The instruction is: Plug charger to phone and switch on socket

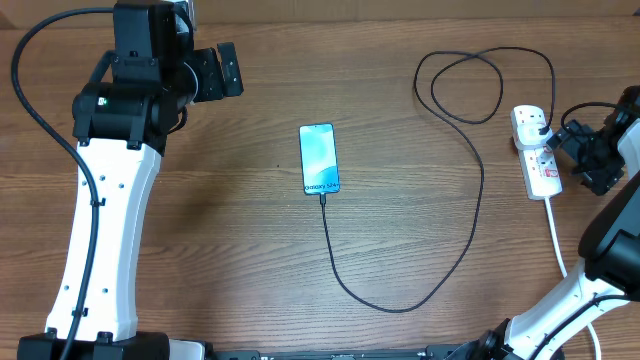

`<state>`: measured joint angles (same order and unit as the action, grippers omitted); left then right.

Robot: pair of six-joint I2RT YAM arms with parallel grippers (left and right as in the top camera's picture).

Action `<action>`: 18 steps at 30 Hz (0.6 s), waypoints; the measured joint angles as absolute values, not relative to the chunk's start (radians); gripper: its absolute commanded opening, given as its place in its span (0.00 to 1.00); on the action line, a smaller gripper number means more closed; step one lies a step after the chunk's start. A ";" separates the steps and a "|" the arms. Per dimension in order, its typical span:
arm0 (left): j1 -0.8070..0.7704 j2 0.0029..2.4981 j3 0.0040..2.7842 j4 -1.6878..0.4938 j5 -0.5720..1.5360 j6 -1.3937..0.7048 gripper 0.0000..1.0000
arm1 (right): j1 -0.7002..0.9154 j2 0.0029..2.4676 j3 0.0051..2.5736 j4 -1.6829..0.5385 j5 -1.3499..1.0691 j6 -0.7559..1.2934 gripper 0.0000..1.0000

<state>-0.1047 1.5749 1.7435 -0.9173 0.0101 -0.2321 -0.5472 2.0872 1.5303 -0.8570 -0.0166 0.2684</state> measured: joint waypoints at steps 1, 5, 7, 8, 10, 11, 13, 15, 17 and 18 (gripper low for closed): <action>-0.105 1.575 1.744 -0.917 0.010 -0.232 1.00 | -0.547 2.087 1.530 -0.857 -0.015 0.269 1.00; -0.105 1.575 1.744 -0.917 0.010 -0.232 1.00 | -0.548 2.087 1.530 -0.864 -0.024 0.260 1.00; -0.105 1.575 1.744 -0.917 0.010 -0.232 1.00 | -0.548 2.087 1.530 -0.864 -0.043 0.253 1.00; -0.105 1.575 1.744 -0.917 0.010 -0.232 1.00 | -0.548 2.087 1.530 -0.867 -0.047 0.250 1.00; -0.105 1.575 1.744 -0.917 0.010 -0.232 1.00 | -0.549 2.087 1.530 -0.877 -0.054 0.246 1.00; -0.105 1.575 1.744 -0.917 0.010 -0.232 1.00 | -0.549 2.087 1.530 -0.881 -0.056 0.244 1.00; -0.105 1.575 1.744 -0.917 0.010 -0.232 1.00 | -0.549 2.087 1.530 -0.887 -0.060 0.242 1.00; -0.105 1.575 1.744 -0.917 0.010 -0.232 1.00 | -0.549 2.087 1.530 -0.890 -0.061 0.240 1.00; -0.105 1.575 1.744 -0.917 0.010 -0.232 0.99 | -0.549 2.087 1.530 -0.889 -0.060 0.238 1.00; -0.105 1.575 1.744 -0.917 0.010 -0.232 1.00 | -0.548 2.087 1.530 -0.888 -0.059 0.236 1.00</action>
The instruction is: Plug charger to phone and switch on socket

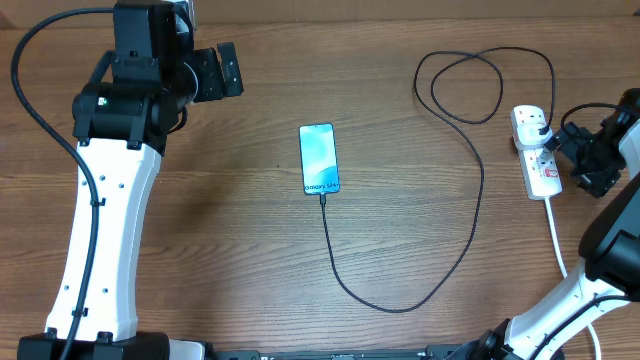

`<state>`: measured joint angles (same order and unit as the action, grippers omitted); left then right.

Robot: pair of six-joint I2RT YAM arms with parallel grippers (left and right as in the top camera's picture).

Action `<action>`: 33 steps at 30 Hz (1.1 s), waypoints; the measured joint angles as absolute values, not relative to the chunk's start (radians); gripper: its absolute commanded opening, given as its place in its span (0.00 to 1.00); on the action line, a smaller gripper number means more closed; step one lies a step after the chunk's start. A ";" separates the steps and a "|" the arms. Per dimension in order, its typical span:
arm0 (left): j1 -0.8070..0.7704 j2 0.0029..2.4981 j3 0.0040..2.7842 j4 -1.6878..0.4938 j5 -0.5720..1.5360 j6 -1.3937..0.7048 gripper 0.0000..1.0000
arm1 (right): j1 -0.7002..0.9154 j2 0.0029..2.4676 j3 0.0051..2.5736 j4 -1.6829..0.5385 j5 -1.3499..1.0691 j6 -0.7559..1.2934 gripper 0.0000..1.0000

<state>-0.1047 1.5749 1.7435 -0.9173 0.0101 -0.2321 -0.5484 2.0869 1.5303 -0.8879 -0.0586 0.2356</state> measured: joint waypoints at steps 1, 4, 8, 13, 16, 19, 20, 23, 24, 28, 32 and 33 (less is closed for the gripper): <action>-0.105 1.575 1.744 -0.917 0.010 -0.232 1.00 | -0.549 2.087 1.530 -0.887 -0.055 0.235 1.00; -0.105 1.575 1.744 -0.917 0.010 -0.232 0.99 | -0.562 2.087 1.539 -0.892 -0.061 0.244 1.00; -0.105 1.575 1.744 -0.917 0.010 -0.232 0.99 | -0.597 2.087 1.557 -0.887 -0.059 0.252 1.00; -0.105 1.575 1.744 -0.917 0.010 -0.232 1.00 | -0.596 2.087 1.557 -0.884 -0.067 0.249 1.00; -0.105 1.575 1.744 -0.917 0.010 -0.232 1.00 | -0.586 2.087 1.557 -0.884 -0.081 0.242 1.00; -0.105 1.575 1.744 -0.917 0.010 -0.232 1.00 | -0.579 2.087 1.557 -0.886 -0.090 0.238 1.00; -0.105 1.575 1.744 -0.917 0.010 -0.232 1.00 | -0.579 2.087 1.557 -0.886 -0.091 0.237 1.00; -0.105 1.575 1.744 -0.917 0.010 -0.232 1.00 | -0.579 2.087 1.557 -0.884 -0.090 0.236 1.00; -0.105 1.575 1.744 -0.917 0.010 -0.232 0.99 | -0.579 2.087 1.557 -0.883 -0.089 0.236 1.00; -0.105 1.575 1.744 -0.917 0.010 -0.232 1.00 | -0.579 2.087 1.557 -0.889 -0.089 0.236 1.00; -0.105 1.575 1.744 -0.917 0.010 -0.232 1.00 | -0.579 2.088 1.533 -0.863 -0.089 0.236 1.00; -0.105 1.575 1.744 -0.917 0.010 -0.232 0.99 | -0.579 2.088 1.520 -0.851 -0.088 0.236 1.00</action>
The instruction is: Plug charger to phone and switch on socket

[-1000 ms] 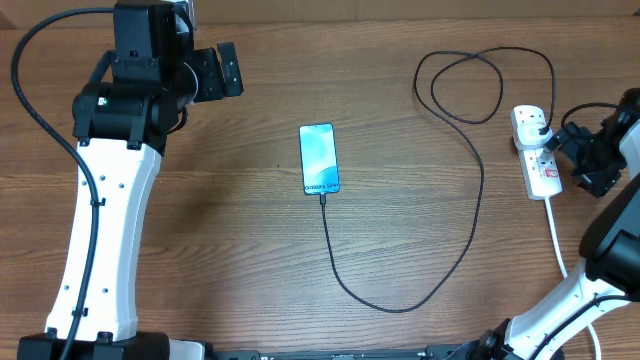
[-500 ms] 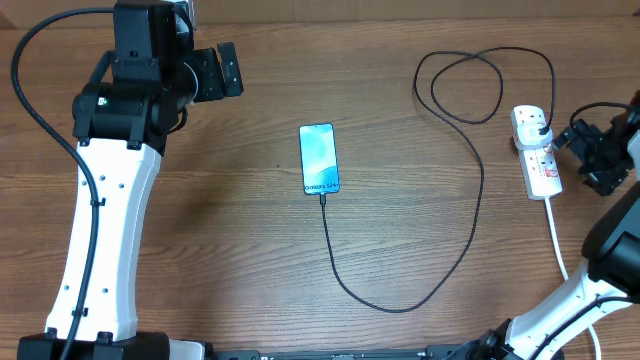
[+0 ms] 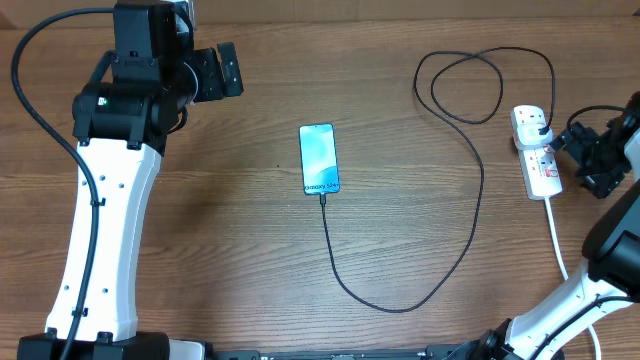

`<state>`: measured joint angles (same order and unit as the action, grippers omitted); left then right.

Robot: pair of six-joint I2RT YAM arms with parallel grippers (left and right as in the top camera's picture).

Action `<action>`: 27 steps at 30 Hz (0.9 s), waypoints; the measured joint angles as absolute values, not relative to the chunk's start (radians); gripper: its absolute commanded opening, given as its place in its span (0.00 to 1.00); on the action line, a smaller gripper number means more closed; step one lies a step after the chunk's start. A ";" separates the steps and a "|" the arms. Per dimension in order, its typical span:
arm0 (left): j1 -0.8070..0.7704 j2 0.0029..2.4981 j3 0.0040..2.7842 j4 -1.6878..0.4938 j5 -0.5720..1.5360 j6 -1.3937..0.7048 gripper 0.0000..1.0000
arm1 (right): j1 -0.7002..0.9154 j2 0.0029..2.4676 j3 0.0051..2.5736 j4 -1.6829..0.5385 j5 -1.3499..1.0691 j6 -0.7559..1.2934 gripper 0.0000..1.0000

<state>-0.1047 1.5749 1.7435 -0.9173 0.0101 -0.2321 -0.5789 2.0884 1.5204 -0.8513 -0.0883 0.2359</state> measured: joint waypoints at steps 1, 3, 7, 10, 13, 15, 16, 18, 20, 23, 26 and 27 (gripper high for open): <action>-0.105 1.575 1.744 -0.917 0.010 -0.232 1.00 | -0.579 2.088 1.515 -0.847 -0.088 0.236 1.00; -0.105 1.575 1.744 -0.917 0.010 -0.232 0.99 | -0.580 2.088 1.515 -0.846 -0.089 0.236 1.00; -0.105 1.575 1.744 -0.917 0.010 -0.232 0.99 | -0.580 2.088 1.515 -0.846 -0.098 0.235 1.00; -0.105 1.575 1.744 -0.917 0.010 -0.232 0.99 | -0.580 2.088 1.515 -0.842 -0.113 0.235 1.00; -0.105 1.575 1.744 -0.917 0.010 -0.232 1.00 | -0.580 2.088 1.515 -0.846 -0.125 0.235 1.00; -0.105 1.575 1.744 -0.917 0.010 -0.232 1.00 | -0.580 2.088 1.514 -0.849 -0.126 0.235 1.00; -0.105 1.575 1.744 -0.917 0.010 -0.232 0.99 | -0.580 2.088 1.514 -0.849 -0.126 0.235 1.00; -0.105 1.575 1.744 -0.917 0.010 -0.232 1.00 | -0.580 2.088 1.514 -0.848 -0.126 0.235 1.00; -0.105 1.575 1.744 -0.917 0.010 -0.232 1.00 | -0.580 2.088 1.514 -0.849 -0.126 0.235 1.00; -0.105 1.575 1.744 -0.917 0.010 -0.232 1.00 | -0.580 2.088 1.514 -0.845 -0.126 0.235 1.00; -0.105 1.575 1.744 -0.917 0.010 -0.232 0.99 | -0.580 2.088 1.514 -0.836 -0.102 0.235 1.00; -0.105 1.575 1.744 -0.917 0.010 -0.232 1.00 | -0.580 2.089 1.514 -0.834 -0.092 0.236 1.00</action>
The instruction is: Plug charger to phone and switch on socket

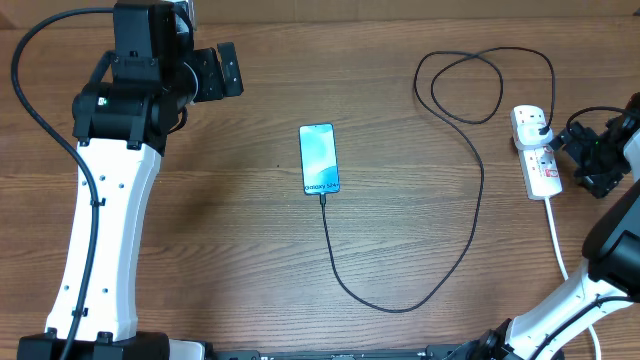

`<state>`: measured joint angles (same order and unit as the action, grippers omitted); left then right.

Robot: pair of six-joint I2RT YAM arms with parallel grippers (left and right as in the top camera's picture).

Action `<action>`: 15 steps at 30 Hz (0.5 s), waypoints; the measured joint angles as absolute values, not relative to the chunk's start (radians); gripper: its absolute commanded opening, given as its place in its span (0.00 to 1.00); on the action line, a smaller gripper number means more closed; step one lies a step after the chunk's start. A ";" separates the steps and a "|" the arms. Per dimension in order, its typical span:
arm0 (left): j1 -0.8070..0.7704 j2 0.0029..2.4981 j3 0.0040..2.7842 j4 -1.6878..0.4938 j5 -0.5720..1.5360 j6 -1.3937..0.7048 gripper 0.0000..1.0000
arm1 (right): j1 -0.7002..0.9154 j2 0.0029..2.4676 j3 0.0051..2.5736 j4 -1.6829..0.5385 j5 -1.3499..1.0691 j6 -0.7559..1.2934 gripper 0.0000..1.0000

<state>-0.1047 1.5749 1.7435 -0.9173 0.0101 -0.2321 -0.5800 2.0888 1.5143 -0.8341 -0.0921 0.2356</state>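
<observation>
The phone (319, 158) lies face up mid-table with its screen lit. The black charger cable (478, 190) runs from its lower end, loops round the table and ends at the black plug (540, 125), which sits in the white socket strip (533, 152) at the right. My right gripper (582, 157) hovers just right of the strip, apart from it. Its fingers are too dark and small to tell whether they are open or shut. My left gripper (218, 72) is open at the far left with nothing in it.
The strip's white lead (556, 238) runs toward the front edge beside the right arm's base. The cable makes a double loop (470, 85) at the back right. The left arm (110, 200) stands along the left side.
My right gripper's tip was at the right edge of the socket strip. Then it stood a little farther right, and then clear of the strip, where it stays. The phone, cable, plug and left arm did not move.
</observation>
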 measured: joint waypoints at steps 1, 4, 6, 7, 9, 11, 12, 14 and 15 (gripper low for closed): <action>-0.105 1.575 1.744 -0.917 0.010 -0.232 1.00 | -0.580 2.089 1.514 -0.834 -0.086 0.235 1.00; -0.105 1.575 1.744 -0.917 0.010 -0.232 0.99 | -0.580 2.091 1.514 -0.838 -0.078 0.232 1.00; -0.105 1.575 1.744 -0.917 0.010 -0.232 0.99 | -0.579 2.091 1.514 -0.837 -0.095 0.223 1.00; -0.105 1.575 1.744 -0.917 0.010 -0.232 1.00 | -0.579 2.091 1.514 -0.837 -0.099 0.221 1.00; -0.105 1.575 1.744 -0.917 0.010 -0.232 1.00 | -0.579 2.091 1.514 -0.836 -0.105 0.215 1.00; -0.105 1.575 1.744 -0.917 0.010 -0.232 1.00 | -0.579 2.091 1.514 -0.836 -0.107 0.212 1.00; -0.105 1.575 1.744 -0.917 0.010 -0.232 1.00 | -0.579 2.091 1.514 -0.838 -0.108 0.210 1.00; -0.105 1.575 1.744 -0.917 0.010 -0.232 1.00 | -0.579 2.091 1.514 -0.839 -0.108 0.208 1.00; -0.105 1.575 1.744 -0.917 0.010 -0.232 1.00 | -0.579 2.091 1.514 -0.839 -0.108 0.208 1.00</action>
